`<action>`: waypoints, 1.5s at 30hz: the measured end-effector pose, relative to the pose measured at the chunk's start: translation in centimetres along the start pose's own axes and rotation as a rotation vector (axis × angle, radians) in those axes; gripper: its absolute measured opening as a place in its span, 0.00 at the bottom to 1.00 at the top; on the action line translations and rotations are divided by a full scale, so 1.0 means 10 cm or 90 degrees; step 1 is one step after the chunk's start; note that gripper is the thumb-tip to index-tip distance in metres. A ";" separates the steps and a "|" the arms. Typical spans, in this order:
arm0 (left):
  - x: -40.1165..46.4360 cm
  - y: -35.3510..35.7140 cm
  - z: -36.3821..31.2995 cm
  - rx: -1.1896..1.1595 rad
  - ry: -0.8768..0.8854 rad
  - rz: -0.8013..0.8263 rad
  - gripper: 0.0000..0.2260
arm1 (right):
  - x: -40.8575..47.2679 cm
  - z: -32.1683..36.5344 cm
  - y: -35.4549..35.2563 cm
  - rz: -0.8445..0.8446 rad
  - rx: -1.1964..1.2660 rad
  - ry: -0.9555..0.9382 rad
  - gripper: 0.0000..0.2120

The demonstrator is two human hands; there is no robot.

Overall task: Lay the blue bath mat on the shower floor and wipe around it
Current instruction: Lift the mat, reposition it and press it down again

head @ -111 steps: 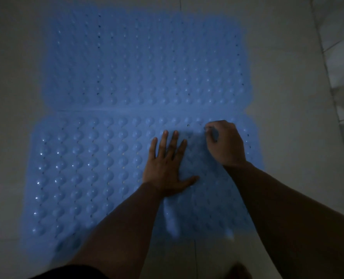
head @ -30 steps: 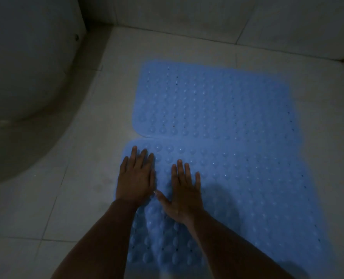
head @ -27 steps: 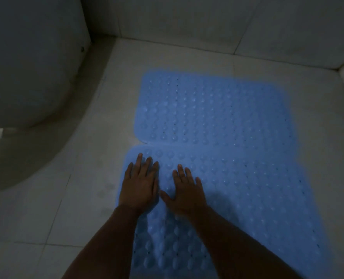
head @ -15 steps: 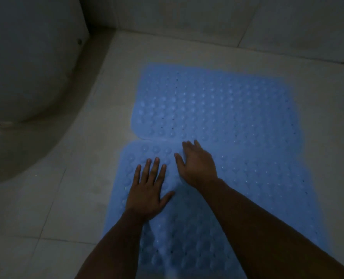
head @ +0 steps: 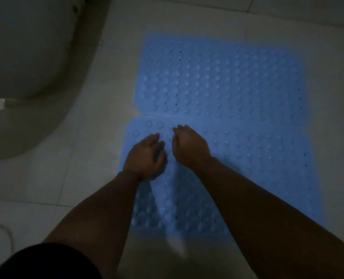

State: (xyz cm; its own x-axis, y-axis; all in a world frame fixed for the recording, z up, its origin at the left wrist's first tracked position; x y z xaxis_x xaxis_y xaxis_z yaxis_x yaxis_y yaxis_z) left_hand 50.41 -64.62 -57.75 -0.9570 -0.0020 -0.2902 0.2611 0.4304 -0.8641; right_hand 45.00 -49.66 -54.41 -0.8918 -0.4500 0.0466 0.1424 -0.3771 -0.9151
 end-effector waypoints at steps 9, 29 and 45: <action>-0.12 -0.48 0.59 0.129 -0.086 -0.163 0.24 | -0.42 0.85 0.89 0.187 -0.067 -0.008 0.37; -0.35 -0.53 0.77 0.047 -0.125 -0.214 0.22 | 0.02 0.79 0.73 0.310 0.078 0.077 0.31; -0.86 0.50 0.42 0.196 -0.039 -0.083 0.37 | -0.09 0.23 0.30 0.078 -0.062 -0.012 0.26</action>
State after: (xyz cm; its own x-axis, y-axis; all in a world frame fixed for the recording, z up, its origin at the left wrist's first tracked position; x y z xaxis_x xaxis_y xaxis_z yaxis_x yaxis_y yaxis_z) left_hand 60.50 -66.20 -61.28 -0.9778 -0.0971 -0.1857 0.1725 0.1308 -0.9763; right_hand 47.24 -52.19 -56.26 -0.8621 -0.5030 -0.0610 0.2066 -0.2390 -0.9488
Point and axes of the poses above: each hand's wrist, its own x-axis towards the middle knuckle, its own y-axis out of the palm, z = x × y, the point moved 4 cm from there along x, towards the middle knuckle, and after that the axes turned 10 degrees about -y, right-handed, at the moved point
